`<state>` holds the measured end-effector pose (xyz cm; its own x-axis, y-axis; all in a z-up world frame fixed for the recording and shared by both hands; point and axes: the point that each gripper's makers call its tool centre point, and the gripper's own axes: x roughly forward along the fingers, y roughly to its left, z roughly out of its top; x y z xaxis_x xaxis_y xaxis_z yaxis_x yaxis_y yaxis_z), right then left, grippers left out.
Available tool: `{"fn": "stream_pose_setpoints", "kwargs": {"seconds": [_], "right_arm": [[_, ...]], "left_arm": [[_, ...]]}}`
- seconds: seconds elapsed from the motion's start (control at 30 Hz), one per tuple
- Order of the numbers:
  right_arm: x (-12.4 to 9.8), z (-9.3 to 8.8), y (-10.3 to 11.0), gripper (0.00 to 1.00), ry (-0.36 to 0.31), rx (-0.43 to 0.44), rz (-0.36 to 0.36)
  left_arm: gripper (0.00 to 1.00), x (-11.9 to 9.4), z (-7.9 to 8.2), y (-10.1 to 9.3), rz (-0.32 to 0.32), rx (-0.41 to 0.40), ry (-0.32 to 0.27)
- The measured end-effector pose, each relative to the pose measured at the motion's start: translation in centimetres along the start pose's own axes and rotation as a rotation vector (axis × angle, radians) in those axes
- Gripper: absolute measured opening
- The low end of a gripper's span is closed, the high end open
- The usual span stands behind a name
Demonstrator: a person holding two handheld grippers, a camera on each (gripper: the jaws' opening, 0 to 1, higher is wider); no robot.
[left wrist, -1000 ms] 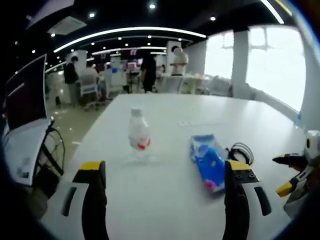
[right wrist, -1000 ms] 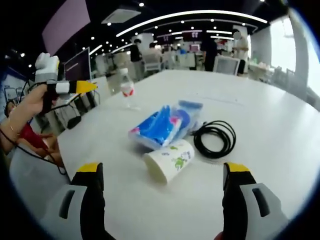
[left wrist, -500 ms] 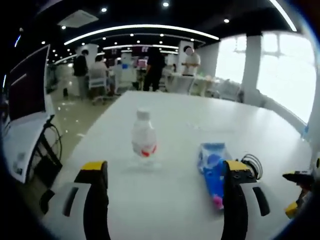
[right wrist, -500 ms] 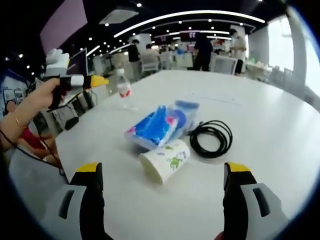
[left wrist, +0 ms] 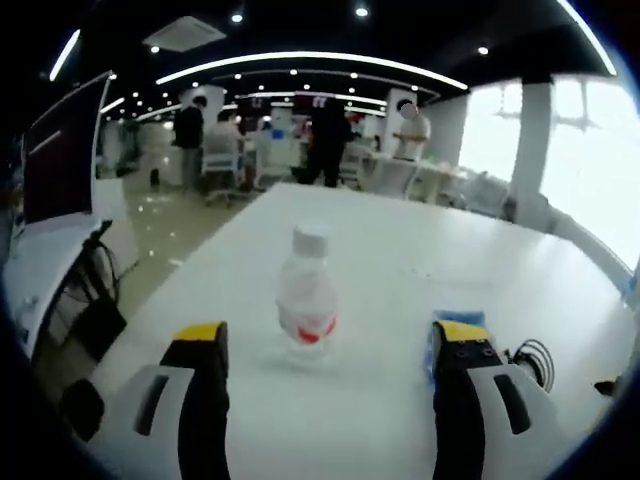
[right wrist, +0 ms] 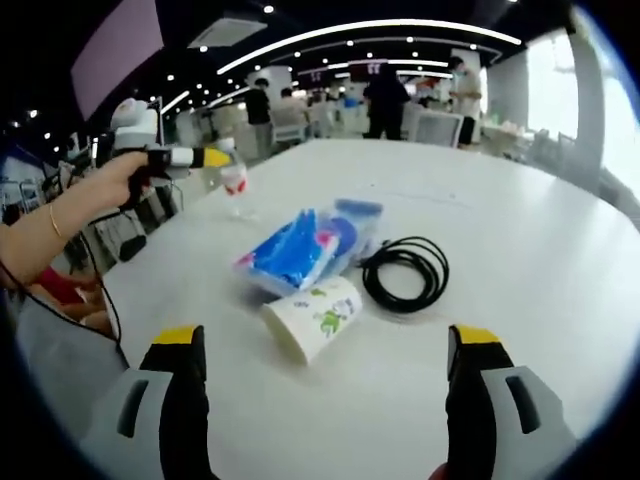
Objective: Arrange the tabletop items into an orderly group along one side of the table until the central work area is clear of visible clutter.
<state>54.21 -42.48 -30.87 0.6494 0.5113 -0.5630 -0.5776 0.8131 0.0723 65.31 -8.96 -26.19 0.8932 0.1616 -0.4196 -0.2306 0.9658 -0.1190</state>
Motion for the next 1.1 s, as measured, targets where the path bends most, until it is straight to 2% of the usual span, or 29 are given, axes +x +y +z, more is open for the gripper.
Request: {"fn": "stream_pose_setpoints", "kwargs": {"seconds": [0.07,0.27,0.53,0.63,0.67,0.8,0.93,1.0,1.1], "right_arm": [[0.0,-0.1,-0.3,0.99,0.002,0.007,-0.009],[0.0,-0.4,-0.8,0.99,0.016,0.006,-0.028],[0.0,-0.9,-1.3,0.99,0.034,-0.005,-0.057],[0.0,-1.2,-1.6,0.99,0.044,-0.014,-0.072],[0.0,-1.3,-1.7,0.99,0.049,-0.02,-0.077],[0.1,-1.6,-1.8,0.99,0.065,-0.045,-0.084],[0.1,-1.4,-1.8,0.99,0.059,-0.056,-0.09],[0.2,-1.4,-1.8,0.99,0.06,-0.058,-0.089],[0.1,-1.3,-1.9,0.99,0.058,-0.057,-0.092]], "left_arm": [[0.77,0.7,0.3,-0.1,-0.011,-0.026,-0.028],[0.68,2.2,0.2,0.4,0.004,-0.033,-0.022],[0.65,3.9,-0.2,0.6,0.012,-0.041,-0.012],[0.59,4.5,0.0,0.4,0.028,-0.097,-0.016],[0.6,4.8,0.2,0.1,0.018,-0.112,-0.029],[0.66,5.4,0.3,0.6,0.079,-0.12,-0.027],[0.56,5.4,0.5,0.7,0.117,-0.153,-0.043],[0.56,5.4,0.5,1.2,0.157,-0.141,-0.052],[0.53,5.7,0.3,1.5,0.174,-0.146,-0.05]]}}
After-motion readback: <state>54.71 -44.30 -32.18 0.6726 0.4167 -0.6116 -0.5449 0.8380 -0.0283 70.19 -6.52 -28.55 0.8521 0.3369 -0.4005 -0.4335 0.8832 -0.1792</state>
